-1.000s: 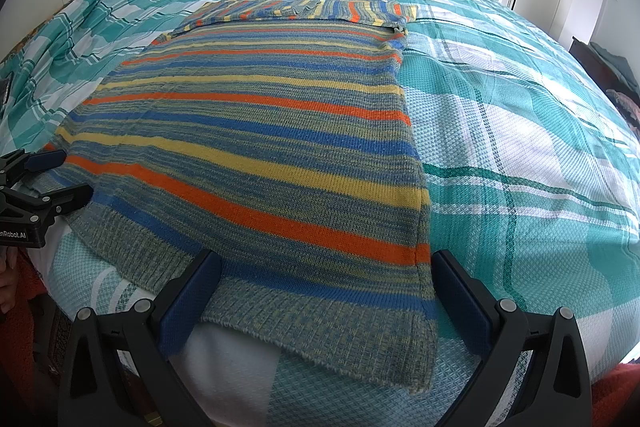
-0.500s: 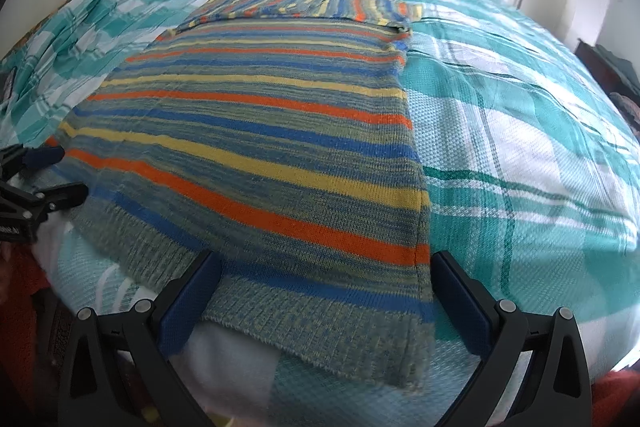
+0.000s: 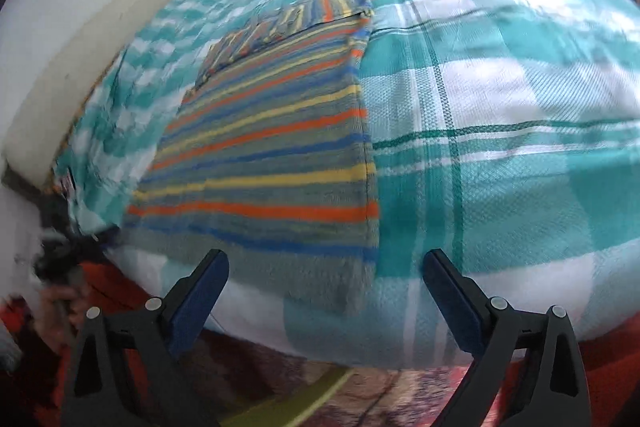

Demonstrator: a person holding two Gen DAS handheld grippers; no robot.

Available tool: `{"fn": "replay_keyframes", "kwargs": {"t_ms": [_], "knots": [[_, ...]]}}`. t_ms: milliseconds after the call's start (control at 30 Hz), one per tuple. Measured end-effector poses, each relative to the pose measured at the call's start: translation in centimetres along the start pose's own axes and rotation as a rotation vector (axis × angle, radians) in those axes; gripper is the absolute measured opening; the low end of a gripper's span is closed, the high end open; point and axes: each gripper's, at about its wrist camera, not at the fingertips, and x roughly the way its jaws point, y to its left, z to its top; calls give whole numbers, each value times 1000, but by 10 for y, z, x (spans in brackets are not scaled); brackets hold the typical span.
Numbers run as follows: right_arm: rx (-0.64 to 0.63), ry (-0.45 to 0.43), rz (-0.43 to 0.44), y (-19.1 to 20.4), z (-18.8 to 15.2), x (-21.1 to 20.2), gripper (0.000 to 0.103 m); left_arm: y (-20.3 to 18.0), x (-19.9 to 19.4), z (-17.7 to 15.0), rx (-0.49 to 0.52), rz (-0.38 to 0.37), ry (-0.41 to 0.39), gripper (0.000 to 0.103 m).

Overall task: Fold small clothes
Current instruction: 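Grasp the ribbed hem with both grippers, then lift the hem and fold it over onto the collar with both grippers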

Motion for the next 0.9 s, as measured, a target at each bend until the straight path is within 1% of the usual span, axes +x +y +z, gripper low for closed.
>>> {"fn": "replay_keyframes", "kwargs": {"t_ms": [33, 67, 100, 133, 167, 200, 233, 300, 333, 367, 400, 433, 533, 567, 600, 633, 667, 733, 800, 833, 900], "knots": [[4, 45, 22, -1, 5, 12, 89, -1, 0, -2, 3, -1, 5, 93], [4, 110, 23, -3, 9, 24, 75, -2, 2, -1, 18, 8, 20, 75], [-9, 167, -7, 0, 7, 33, 66, -5, 4, 0, 50, 24, 49, 57], [-46, 199, -52, 4, 7, 36, 48, -8, 7, -1, 79, 37, 85, 14], [-83, 226, -65, 8, 10, 37, 27, -9, 11, 0, 100, 41, 136, 5], [-101, 273, -22, 11, 14, 37, 17, -9, 10, 1, 107, 34, 147, 5], [-90, 298, 19, 11, 16, 34, 9, -9, 7, 3, 116, 30, 151, 4], [-96, 296, 54, 13, 25, 26, 8, -7, -1, 11, 97, -10, 151, 4], [-88, 285, 87, 13, 29, 21, 8, -5, -6, 16, 74, -42, 143, 4], [-60, 264, 126, 11, 35, 18, 8, -5, -11, 24, 48, -81, 128, 4], [-8, 233, 187, 8, 43, 14, 8, -5, -17, 35, 25, -121, 104, 4], [34, 202, 236, 3, 52, 12, 8, -5, -20, 43, 14, -142, 86, 4], [144, 88, 343, -9, 89, 17, 8, -9, -26, 90, -34, -207, -9, 4], [175, 59, 362, -14, 101, 21, 8, -10, -24, 115, -55, -225, -44, 4], [205, 33, 379, -18, 115, 28, 8, -10, -21, 131, -67, -233, -64, 4], [229, 1, 386, -23, 138, 37, 8, -11, -16, 150, -74, -237, -83, 4], [236, -19, 381, -24, 152, 44, 8, -13, -8, 172, -73, -234, -100, 4], [250, -65, 371, -21, 193, 65, 8, -17, 13, 218, -64, -213, -124, 4], [272, -96, 379, -24, 228, 79, 8, -20, 38, 261, -67, -198, -133, 4], [280, -115, 369, -29, 256, 89, 8, -19, 53, 284, -68, -181, -135, 4], [288, -140, 342, -39, 290, 104, 8, -15, 77, 318, -69, -148, -141, 4]]}}
